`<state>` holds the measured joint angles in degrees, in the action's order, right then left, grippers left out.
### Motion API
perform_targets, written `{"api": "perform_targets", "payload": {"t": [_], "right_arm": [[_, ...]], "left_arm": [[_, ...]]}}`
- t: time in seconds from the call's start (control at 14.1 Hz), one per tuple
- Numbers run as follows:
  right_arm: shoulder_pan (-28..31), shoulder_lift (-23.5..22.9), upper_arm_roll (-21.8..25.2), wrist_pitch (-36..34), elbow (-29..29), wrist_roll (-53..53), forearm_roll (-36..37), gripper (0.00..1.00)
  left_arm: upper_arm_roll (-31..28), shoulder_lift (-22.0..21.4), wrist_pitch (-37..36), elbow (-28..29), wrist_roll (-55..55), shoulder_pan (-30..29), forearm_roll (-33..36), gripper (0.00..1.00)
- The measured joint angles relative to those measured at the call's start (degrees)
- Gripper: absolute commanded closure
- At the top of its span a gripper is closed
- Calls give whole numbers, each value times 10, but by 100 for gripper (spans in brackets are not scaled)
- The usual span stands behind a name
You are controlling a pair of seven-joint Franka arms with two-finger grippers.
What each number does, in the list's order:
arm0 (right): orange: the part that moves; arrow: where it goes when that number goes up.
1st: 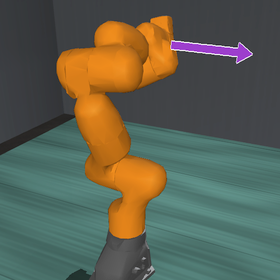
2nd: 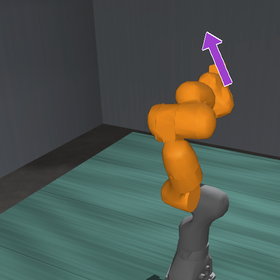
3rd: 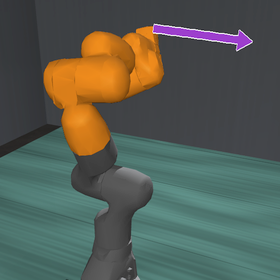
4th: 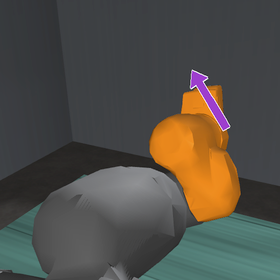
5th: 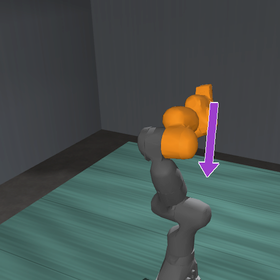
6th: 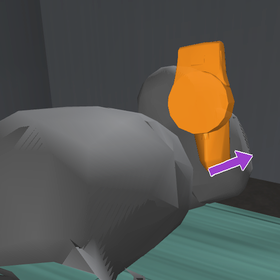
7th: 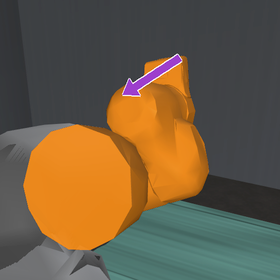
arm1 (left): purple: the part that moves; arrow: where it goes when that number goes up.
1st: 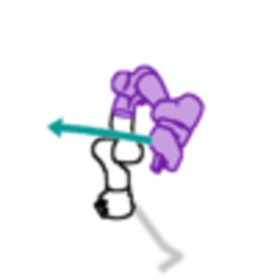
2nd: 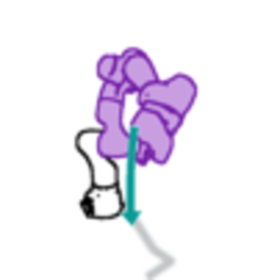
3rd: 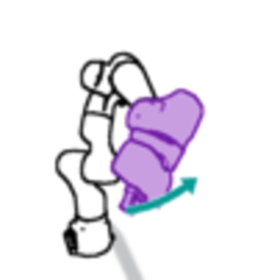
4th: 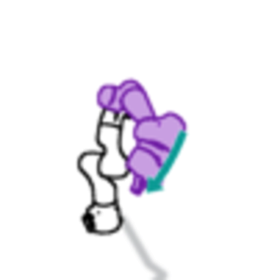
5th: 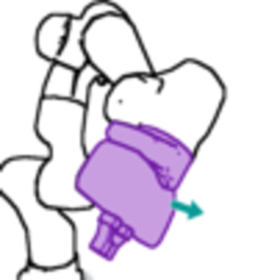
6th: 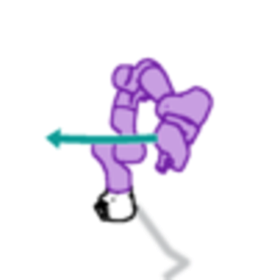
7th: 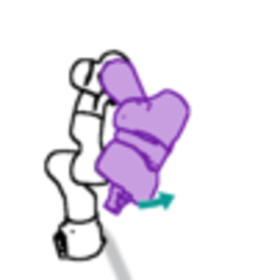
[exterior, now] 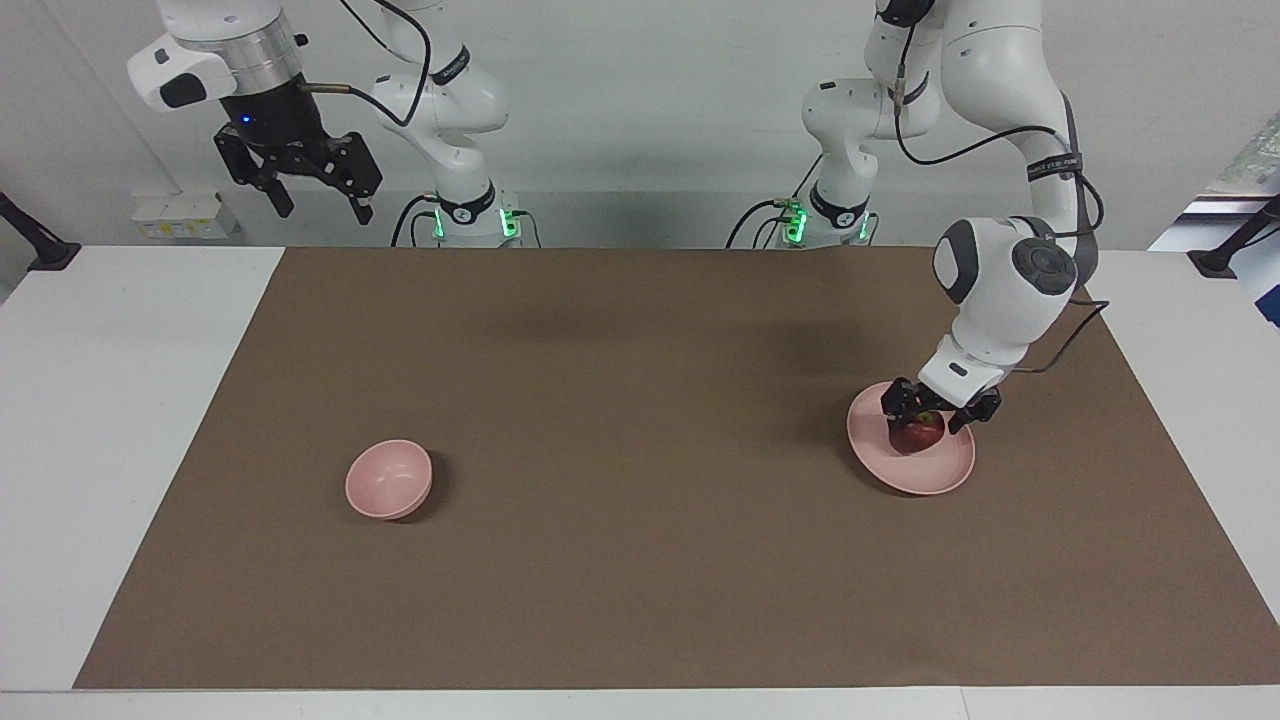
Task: Move apple from plate to bowl
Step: 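Move the left gripper over the red apple on the pink plate, then lower the left gripper and close it on the red apple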
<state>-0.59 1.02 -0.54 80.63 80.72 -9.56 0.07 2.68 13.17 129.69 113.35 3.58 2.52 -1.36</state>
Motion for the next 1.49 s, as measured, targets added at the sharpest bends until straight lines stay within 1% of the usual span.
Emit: {"api": "perform_targets", "payload": {"t": [0.43, 0.5, 0.57, 0.64, 0.71, 0.85, 0.99, 1.28, 1.49], "right_arm": [[0, 0, 0, 0, 0, 0, 0, 0], [0, 0, 0, 0, 0, 0, 0, 0], [0, 0, 0, 0, 0, 0, 0, 0], [0, 0, 0, 0, 0, 0, 0, 0], [0, 0, 0, 0, 0, 0, 0, 0], [0, 0, 0, 0, 0, 0, 0, 0], [0, 0, 0, 0, 0, 0, 0, 0], [0, 0, 0, 0, 0, 0, 0, 0], [0, 0, 0, 0, 0, 0, 0, 0]], "left_arm": [[1, 19, 11, 4, 0, -1, 0, 0], [1, 21, 14, 6, 0, -1, 0, 11], [1, 21, 15, 8, 0, -1, 0, 63], [1, 21, 15, 8, 0, -1, 0, 96], [1, 20, 13, 8, 0, -1, 0, 100], [1, 20, -1, 5, -1, -1, 0, 100], [1, 20, -45, -12, -6, -1, 0, 100], [2, 19, -141, -81, -12, 0, 0, 100], [3, 24, -239, -138, -20, 1, -5, 100]]}}
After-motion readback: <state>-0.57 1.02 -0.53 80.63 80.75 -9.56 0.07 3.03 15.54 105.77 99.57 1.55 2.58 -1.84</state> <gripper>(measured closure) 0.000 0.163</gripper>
